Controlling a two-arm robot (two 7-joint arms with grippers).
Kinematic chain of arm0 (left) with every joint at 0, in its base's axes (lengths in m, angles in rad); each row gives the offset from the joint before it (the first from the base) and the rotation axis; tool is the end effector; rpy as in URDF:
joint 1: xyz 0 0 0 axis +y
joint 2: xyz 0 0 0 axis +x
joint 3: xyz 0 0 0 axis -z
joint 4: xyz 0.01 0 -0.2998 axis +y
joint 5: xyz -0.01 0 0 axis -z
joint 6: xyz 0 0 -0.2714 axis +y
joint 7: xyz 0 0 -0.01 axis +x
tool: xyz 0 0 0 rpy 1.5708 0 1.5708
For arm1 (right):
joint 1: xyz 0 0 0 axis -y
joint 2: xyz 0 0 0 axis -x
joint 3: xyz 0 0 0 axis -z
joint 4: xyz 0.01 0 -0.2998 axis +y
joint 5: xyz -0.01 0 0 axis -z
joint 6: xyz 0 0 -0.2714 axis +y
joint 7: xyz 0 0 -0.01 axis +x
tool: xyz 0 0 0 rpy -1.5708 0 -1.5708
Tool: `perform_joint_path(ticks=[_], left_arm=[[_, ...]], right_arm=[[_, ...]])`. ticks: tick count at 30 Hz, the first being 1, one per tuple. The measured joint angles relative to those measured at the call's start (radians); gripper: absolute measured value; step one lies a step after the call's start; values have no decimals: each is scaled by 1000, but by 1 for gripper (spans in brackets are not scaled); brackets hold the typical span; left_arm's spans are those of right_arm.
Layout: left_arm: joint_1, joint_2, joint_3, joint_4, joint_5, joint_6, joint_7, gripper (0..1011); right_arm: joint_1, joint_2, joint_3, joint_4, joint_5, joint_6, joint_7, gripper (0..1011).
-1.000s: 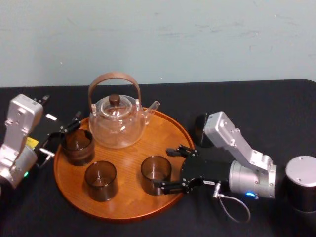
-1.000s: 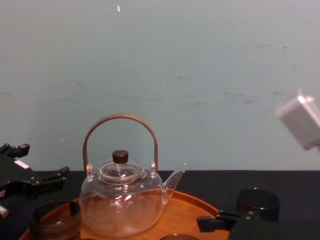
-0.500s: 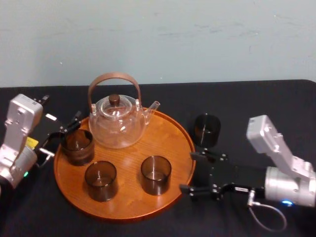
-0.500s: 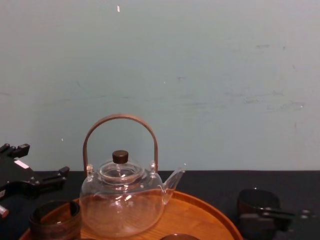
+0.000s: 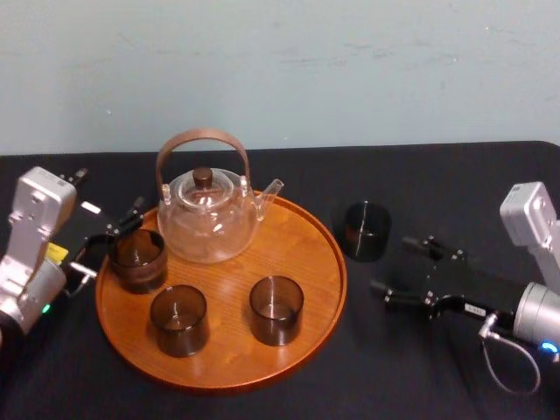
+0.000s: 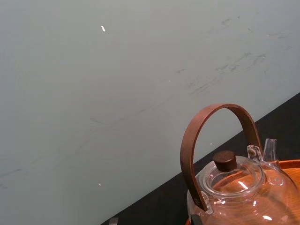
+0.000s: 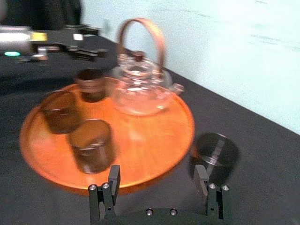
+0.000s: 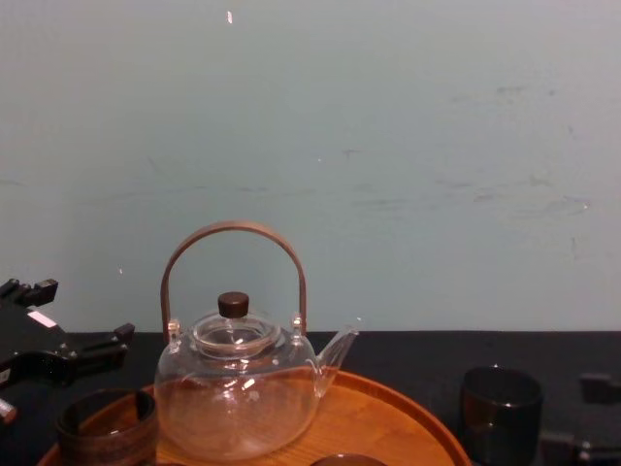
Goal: Pick up the glass from the table and place it on the tray.
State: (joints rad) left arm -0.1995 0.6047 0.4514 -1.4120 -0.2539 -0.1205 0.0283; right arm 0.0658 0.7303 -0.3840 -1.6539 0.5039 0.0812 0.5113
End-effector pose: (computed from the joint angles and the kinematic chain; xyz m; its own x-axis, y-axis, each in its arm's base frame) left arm 0.3243 0.0981 -0.3030 0.2923 0.8803 0.3737 -0.9553 0.2873 0.0703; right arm 0.2882 -0.1100 -0.2686 0.7616 -0.6441 0.0716 0.6358 0.7213 -0.2746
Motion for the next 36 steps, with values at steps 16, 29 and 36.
perform_joint_path(ticks=[16,29,36], left_arm=[[0,0,0,0,0,0,0,1001],[0,0,0,0,0,0,0,1001],[0,0,0,0,0,0,0,1002]], right_arm=[[56,-103,37,78,-46,143,-135,1002],[144,-177,8,158,-114,211,-150,1002],[193,-222,-3,224,-148,226,-156,1002]])
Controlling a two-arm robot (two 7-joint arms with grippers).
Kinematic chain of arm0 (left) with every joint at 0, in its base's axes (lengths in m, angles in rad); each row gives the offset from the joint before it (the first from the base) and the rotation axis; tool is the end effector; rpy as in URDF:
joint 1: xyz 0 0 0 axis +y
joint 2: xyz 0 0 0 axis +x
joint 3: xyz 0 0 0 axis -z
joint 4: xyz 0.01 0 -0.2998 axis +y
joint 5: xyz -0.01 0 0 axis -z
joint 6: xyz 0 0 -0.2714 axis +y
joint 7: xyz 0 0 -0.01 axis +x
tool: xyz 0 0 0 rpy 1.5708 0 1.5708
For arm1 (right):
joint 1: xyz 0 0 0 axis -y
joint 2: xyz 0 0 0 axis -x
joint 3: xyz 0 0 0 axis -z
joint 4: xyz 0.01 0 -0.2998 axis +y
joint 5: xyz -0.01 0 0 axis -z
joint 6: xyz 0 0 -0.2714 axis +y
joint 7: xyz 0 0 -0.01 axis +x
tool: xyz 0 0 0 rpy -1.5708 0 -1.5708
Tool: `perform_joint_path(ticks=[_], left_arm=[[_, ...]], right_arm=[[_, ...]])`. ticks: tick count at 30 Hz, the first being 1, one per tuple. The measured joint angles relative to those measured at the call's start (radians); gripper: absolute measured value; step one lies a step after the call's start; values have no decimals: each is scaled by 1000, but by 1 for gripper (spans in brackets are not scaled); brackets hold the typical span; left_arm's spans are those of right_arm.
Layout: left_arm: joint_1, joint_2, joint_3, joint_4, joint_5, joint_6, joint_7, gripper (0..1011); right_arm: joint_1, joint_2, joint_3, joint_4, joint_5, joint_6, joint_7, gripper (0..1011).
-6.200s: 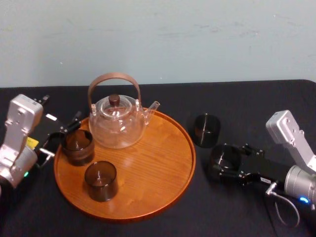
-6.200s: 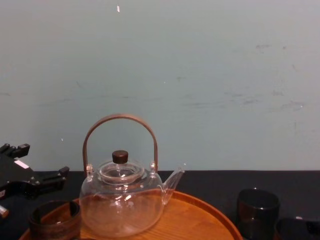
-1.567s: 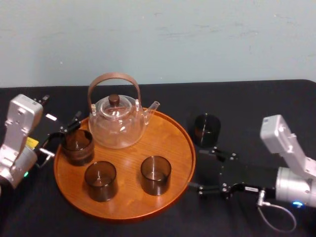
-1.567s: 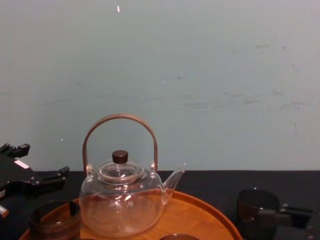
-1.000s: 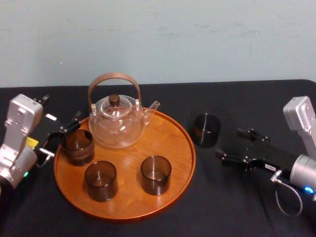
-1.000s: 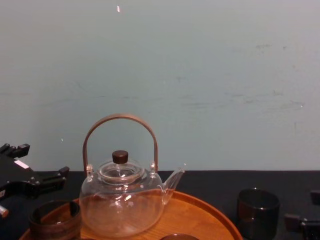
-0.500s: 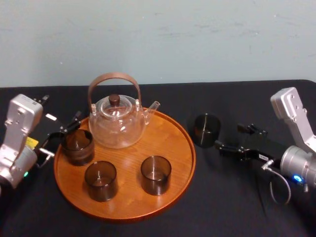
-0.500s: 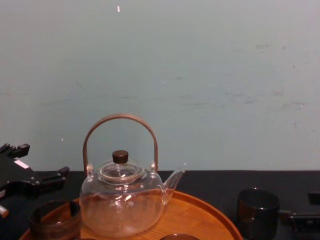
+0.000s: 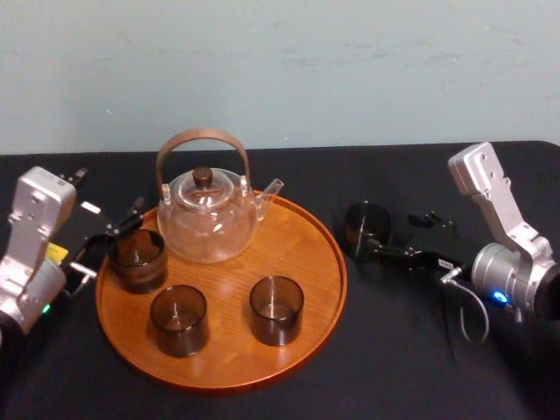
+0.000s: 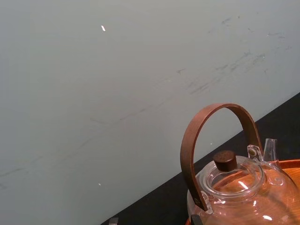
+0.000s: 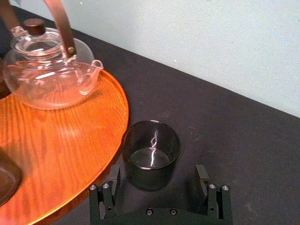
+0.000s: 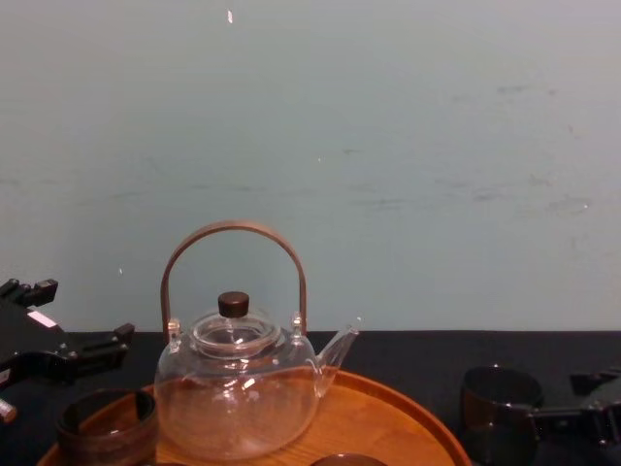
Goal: Pick up the glass from the table and place it on the tray.
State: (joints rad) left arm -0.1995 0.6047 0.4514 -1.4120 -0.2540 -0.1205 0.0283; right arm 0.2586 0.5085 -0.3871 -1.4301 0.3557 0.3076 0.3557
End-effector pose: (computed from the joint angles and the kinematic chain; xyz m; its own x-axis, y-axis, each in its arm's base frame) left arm 0.3243 0.0981 -0.3030 0.2923 0.8803 0.3737 -0.9553 0.2873 0.0703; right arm 0.3482 -0.0761 -0.2808 0.5681 -0.8200 0.0693 0.7682 0.4982 -0.4022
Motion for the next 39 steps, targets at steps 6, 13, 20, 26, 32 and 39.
perform_joint_path(ticks=[6,13,20,26,32,39], left_arm=[[0,0,0,0,0,0,0,1001],[0,0,0,0,0,0,0,1001],[0,0,0,0,0,0,0,1001],[0,0,0,0,0,0,0,1001],[0,0,0,0,0,0,0,1001],[0,0,0,0,0,0,0,1001]], right_arm=[[36,-33,-7,53,-25,1,1,1002],[60,-53,-15,85,-46,0,28,1002],[80,-69,-23,113,-60,-3,49,1002],[101,-86,-26,142,-70,-5,59,1002],[120,-101,-27,170,-78,-6,62,1002],[137,-115,-30,196,-89,-9,66,1002]])
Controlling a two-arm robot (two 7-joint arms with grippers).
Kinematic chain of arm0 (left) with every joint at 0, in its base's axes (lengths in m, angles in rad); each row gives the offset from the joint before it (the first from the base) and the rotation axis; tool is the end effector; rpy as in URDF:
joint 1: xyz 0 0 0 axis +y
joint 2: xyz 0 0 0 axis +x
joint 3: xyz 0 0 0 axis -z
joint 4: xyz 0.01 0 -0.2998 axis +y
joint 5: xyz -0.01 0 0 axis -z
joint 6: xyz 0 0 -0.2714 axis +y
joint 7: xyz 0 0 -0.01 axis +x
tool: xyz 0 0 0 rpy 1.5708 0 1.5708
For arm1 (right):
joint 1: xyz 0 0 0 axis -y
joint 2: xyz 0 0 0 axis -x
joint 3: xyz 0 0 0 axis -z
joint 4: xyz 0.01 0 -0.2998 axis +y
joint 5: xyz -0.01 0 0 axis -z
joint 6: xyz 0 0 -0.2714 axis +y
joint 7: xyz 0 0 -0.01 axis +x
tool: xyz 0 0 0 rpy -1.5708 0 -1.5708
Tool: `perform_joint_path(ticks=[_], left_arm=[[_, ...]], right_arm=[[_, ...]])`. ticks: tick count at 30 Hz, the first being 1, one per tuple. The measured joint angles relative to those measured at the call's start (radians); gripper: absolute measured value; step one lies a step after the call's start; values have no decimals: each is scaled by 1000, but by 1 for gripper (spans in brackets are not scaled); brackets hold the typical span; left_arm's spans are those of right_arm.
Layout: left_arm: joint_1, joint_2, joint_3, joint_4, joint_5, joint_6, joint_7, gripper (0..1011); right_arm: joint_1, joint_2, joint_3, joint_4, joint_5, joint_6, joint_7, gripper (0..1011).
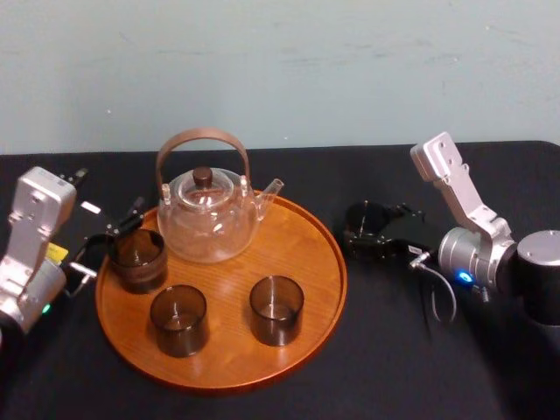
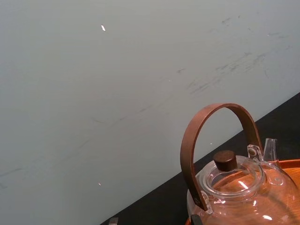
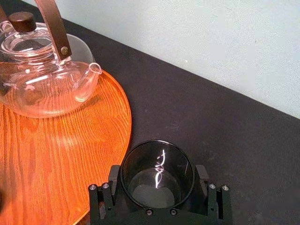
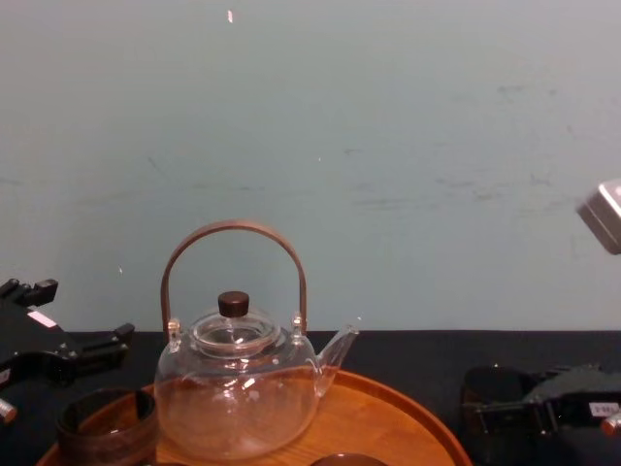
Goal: Pick up the glass from the table and place it on the tray.
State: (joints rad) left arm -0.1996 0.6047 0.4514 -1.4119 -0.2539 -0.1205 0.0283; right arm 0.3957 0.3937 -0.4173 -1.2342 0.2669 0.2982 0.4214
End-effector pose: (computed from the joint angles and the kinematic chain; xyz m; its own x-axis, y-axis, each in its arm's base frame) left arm 0.3244 0.0982 -0.3030 0.2922 0.8803 0.3738 -0.9553 0.2873 0.0703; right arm 0.3887 -0.0532 -0.2886 0.5954 -0.8010 0.0628 0.7409 0.5172 -0.4284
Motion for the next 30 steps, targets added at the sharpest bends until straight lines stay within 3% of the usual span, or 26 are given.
perform_joint_path(ticks=[18,23,30], left_arm=[[0,0,0,0,0,0,0,1001],[0,0,0,0,0,0,0,1002],[0,0,0,0,0,0,0,1001]], right_arm=[[10,-7,-5,13,-10,-4,7,1002],[9,-6,-4,12,-8,-3,7,905],[9,-6,-4,12,-7,-3,6,904]])
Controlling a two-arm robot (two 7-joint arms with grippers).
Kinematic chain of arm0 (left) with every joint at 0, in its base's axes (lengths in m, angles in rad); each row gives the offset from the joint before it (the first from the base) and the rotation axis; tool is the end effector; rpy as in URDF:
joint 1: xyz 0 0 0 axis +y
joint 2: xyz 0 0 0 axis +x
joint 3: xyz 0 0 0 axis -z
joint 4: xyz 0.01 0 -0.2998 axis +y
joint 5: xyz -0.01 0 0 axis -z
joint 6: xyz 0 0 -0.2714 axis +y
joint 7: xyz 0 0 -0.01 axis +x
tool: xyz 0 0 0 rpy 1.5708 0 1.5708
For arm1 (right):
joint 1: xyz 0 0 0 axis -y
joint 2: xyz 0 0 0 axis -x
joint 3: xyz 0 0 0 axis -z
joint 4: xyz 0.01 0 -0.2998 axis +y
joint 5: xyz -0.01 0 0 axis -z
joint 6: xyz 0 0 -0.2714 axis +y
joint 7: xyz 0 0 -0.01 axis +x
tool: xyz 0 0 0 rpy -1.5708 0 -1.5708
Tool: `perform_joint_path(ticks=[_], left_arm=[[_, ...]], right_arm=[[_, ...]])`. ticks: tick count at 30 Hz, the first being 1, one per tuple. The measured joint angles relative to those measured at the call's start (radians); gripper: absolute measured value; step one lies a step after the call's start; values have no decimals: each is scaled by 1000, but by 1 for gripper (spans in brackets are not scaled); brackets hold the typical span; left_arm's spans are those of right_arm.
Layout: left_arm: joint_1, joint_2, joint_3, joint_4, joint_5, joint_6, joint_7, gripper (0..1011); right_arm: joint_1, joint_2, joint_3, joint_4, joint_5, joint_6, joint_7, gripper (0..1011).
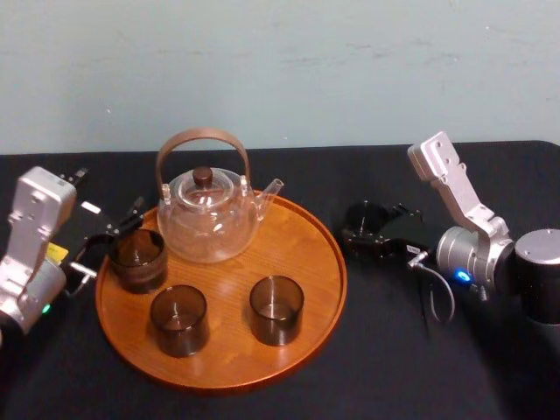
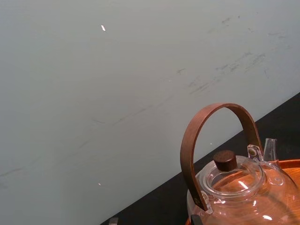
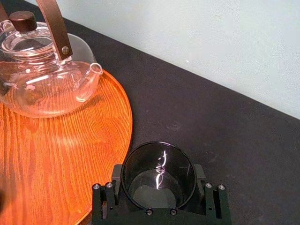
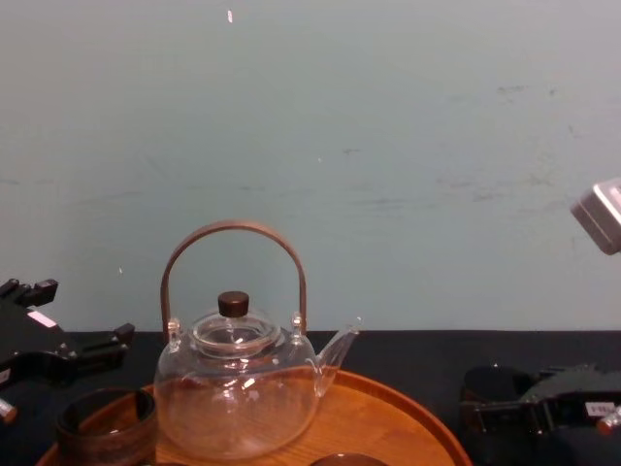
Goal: Pick up the glass from the table and place it on the tray.
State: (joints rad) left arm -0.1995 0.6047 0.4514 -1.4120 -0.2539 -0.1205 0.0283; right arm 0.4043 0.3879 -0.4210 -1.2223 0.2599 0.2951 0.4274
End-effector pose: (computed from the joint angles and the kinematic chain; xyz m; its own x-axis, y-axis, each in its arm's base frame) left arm 0.3243 0.0981 -0.3030 0.2923 0.8803 0.3737 -0.9553 0.2873 0.0703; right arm 0.3910 -0.0516 -0.2889 0.6006 -0.7969 0.0651 0.7375 0.5207 -0.4301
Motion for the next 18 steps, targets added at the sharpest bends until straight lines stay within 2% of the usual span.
perform_joint_path(ticks=[18], left_arm=[[0,0,0,0,0,0,0,1001]], right_arm=[[-10,7,8,-13,9,0,6,904]])
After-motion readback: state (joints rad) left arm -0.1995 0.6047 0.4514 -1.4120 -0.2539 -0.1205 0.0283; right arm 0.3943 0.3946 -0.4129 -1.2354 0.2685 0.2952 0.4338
